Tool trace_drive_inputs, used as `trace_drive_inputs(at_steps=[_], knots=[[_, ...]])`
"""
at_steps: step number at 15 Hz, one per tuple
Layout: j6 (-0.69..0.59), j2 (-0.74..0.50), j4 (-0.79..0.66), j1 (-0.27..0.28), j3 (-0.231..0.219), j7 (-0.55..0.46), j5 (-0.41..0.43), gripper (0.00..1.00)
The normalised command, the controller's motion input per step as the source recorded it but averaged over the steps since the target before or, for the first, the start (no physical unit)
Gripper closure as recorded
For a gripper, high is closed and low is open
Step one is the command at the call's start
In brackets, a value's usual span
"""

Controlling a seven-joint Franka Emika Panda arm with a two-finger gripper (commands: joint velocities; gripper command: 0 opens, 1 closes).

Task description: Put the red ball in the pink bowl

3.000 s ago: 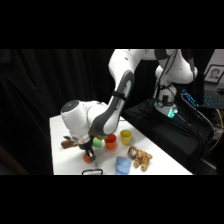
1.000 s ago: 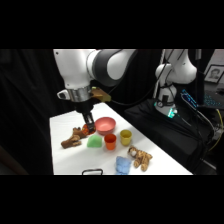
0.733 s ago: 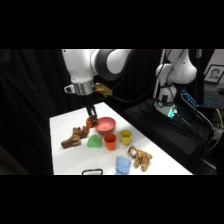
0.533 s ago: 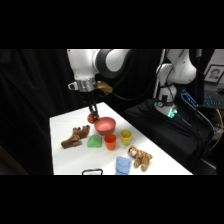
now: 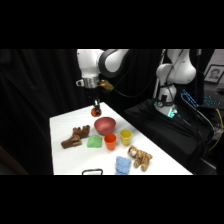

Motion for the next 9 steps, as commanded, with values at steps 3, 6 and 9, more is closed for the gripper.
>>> trace_drive_inputs(at_steps=[3, 6, 9], knots=[[0.32, -0.21, -0.34, -0.035, -0.056, -0.07, -0.025, 0.98], [0.31, -0.20, -0.33, -0.035, -0.049, -0.03, -0.061, 0.98], [0.29, -0.17, -0.33, -0.039, -0.041, -0.02, -0.067, 0.98]])
